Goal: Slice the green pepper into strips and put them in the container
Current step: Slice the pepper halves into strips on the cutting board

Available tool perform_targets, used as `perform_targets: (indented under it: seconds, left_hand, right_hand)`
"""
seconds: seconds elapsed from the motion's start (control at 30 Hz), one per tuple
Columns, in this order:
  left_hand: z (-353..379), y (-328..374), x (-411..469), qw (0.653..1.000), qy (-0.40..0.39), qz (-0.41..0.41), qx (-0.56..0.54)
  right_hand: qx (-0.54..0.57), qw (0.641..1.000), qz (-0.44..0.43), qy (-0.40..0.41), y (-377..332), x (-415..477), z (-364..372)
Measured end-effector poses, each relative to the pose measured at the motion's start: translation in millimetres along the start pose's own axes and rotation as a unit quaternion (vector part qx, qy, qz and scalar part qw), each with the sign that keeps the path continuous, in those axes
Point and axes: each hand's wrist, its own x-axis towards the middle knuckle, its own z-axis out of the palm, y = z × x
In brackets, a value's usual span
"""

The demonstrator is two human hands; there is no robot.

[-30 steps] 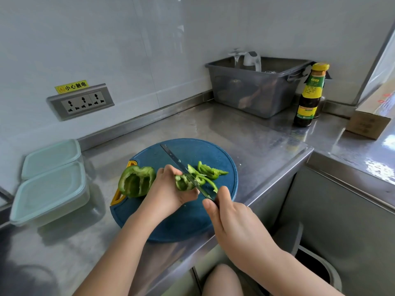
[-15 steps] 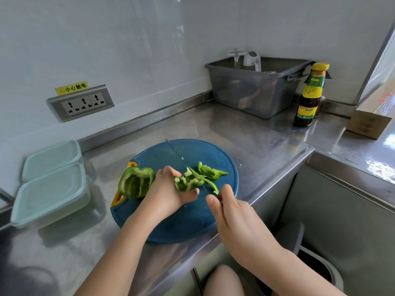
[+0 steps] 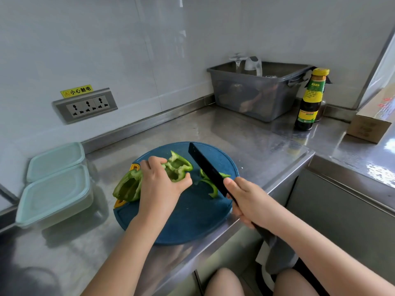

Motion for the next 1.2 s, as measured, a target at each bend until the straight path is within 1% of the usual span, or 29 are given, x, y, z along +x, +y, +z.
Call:
perform_targets:
  seconds: [0.1,0.17,0.3,0.43,0.53,0.63,0.73,0.87,0.97,1.1,1.2]
  left_hand:
    - [1,1,-1,1.000,-0.003,0.010,0.010]
    - [-1,1,-1,1.000,-0.007,0.001,0.012]
    - [-7,1,3,1.000,0.003,-0.016,0.003]
    - [-15,0,7,0.998,0.034,-0.044,0.004]
    - [-17,-1,9,0.998,0.035,-0.054,0.006]
    - [-16,0,8,0.999,0.014,-0.040,0.002]
    - [-13,1,6,0.999,-0.021,-0.025,0.000]
    - [-5,4,1,0.995,-0.099,-0.023,0.010]
    - [-2,6,-3,0.987,-0.161,-0.024,0.014]
    - [-3,4,-3,0.980,-0.198,-0.023,0.028]
    - [-4,3,-3,0.975,-0.218,-0.025,0.032]
  right_hand:
    - [0.066,0.997,0.035,-0.012,-9,9,-14]
    - [0.114,0.990,0.052,-0.065,-10,6,-23]
    - [0.141,0.970,0.074,-0.182,-7,-12,-29]
    - [0.115,0.952,0.116,-0.260,-3,-21,-39]
    - [0.081,0.949,0.122,-0.280,-1,-17,-49]
    - [0.052,0.953,0.110,-0.276,-1,-5,-60]
    - [0.046,0.962,0.108,-0.248,1,8,-71]
    - [0.050,0.970,0.096,-0.218,3,24,-76]
    - [0.089,0.972,0.081,-0.202,4,26,-71]
    - [0.143,0.973,0.032,-0.181,2,11,-53]
    - [0.146,0.979,-0.023,-0.140,2,-7,-33]
